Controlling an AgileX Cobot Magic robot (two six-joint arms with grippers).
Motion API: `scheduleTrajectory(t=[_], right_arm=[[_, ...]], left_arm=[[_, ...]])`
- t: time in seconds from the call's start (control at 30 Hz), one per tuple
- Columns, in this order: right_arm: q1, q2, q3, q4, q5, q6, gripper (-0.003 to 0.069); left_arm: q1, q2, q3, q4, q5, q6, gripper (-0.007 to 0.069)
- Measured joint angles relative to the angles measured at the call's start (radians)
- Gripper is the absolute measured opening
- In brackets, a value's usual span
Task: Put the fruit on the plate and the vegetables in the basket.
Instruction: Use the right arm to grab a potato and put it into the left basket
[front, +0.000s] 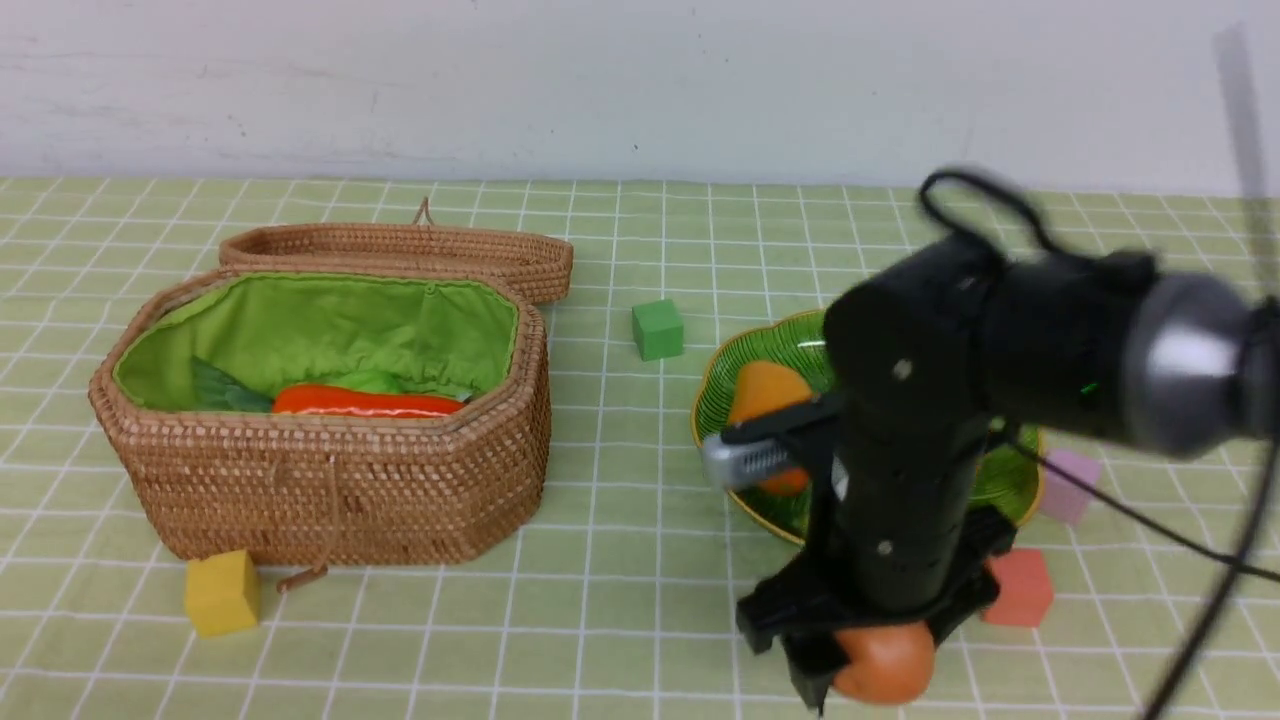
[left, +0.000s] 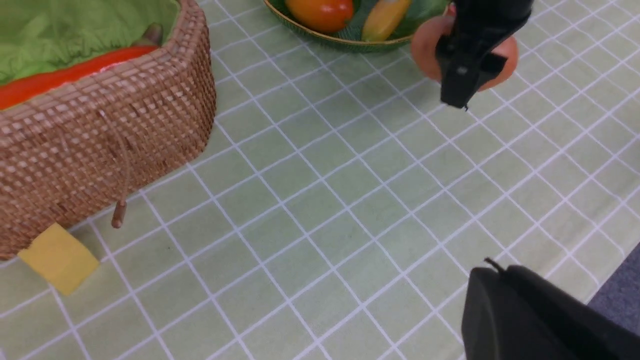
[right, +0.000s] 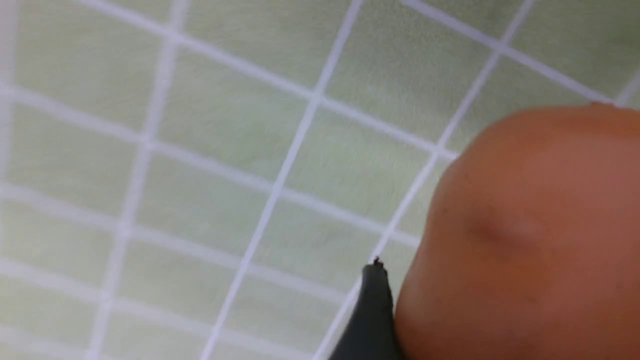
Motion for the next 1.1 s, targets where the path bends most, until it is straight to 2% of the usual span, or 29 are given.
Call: scheduleTrajectory(t=[0.1,0.33,0.5,0.77,0.8,1.1], right_arm=[[0.0,-0.047,-0.052,0.025,0.01,-0.031,0.0577],[0.0,-0.028,-0.379,0.203,-0.054,-0.304,0.0577],[0.001,0.068,-0.566,0.359,-0.121,-0.512,0.0577],[0.003,0.28,-0.779,0.542,-0.218,-0.75,0.0577],[0.005,0.329,-0.806,0.566,-0.254,-0.809,0.0577],[0.045,0.489,-0.846,0.587,-0.466,-1.093,0.0577]], left_arm=[[0.0,0.0,0.0,0.022,-0.022,-0.019,-0.0011],[0.0,0.0,0.0,0.243,-0.176,-0.296,-0.0011],[0.0,0.0,0.0,0.359,-0.242,-0.437,-0.0011],[0.0,0.0,0.001,0.378,-0.326,-0.465,-0.001],[0.0,0.0,0.001,0.378,-0.336,-0.467,-0.001],[0.0,0.0,0.001,0.383,-0.341,-0.465,-0.001]])
